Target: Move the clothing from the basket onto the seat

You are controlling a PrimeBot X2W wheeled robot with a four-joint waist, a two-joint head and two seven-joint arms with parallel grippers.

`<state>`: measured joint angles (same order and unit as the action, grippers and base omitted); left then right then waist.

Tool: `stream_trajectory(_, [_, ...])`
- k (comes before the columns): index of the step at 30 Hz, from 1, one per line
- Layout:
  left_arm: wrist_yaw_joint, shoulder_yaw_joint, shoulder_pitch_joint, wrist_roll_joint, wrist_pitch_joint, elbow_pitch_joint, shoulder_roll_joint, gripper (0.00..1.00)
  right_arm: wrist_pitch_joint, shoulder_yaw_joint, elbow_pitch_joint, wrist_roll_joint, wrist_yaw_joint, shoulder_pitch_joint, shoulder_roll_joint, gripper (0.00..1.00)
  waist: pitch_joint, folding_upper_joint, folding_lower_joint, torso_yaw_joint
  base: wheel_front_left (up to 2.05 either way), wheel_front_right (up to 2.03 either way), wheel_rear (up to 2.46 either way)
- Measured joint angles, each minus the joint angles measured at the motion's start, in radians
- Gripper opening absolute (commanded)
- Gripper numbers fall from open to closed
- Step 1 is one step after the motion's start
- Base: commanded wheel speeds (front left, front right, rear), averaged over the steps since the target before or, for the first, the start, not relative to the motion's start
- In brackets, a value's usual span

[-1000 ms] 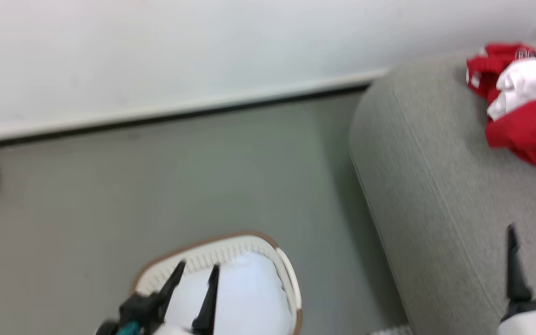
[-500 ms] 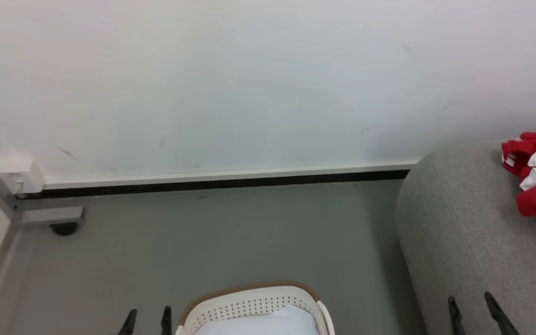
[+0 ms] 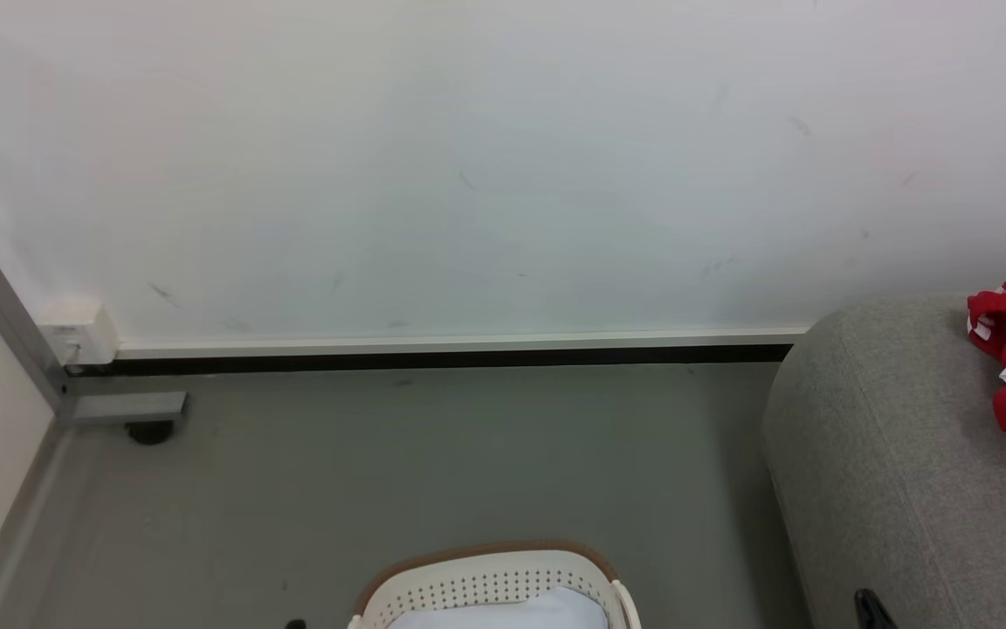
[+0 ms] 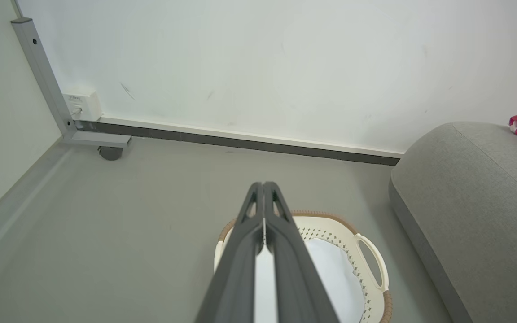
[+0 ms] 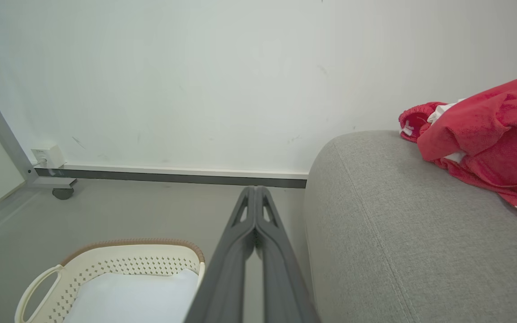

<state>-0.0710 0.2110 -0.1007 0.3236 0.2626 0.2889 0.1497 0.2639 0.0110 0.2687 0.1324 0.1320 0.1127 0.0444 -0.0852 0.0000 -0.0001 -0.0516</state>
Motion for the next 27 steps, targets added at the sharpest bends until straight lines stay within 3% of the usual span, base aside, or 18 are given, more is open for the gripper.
stream_trajectory(27, [0.062,-0.097,0.044,0.394,-0.12,0.001,-0.037,0.0,-0.119,-0.036,0.01,0.452,0.0,-0.048,-0.005,0.0,0.018,0.0,0.0002,0.011,0.0,0.0,0.0])
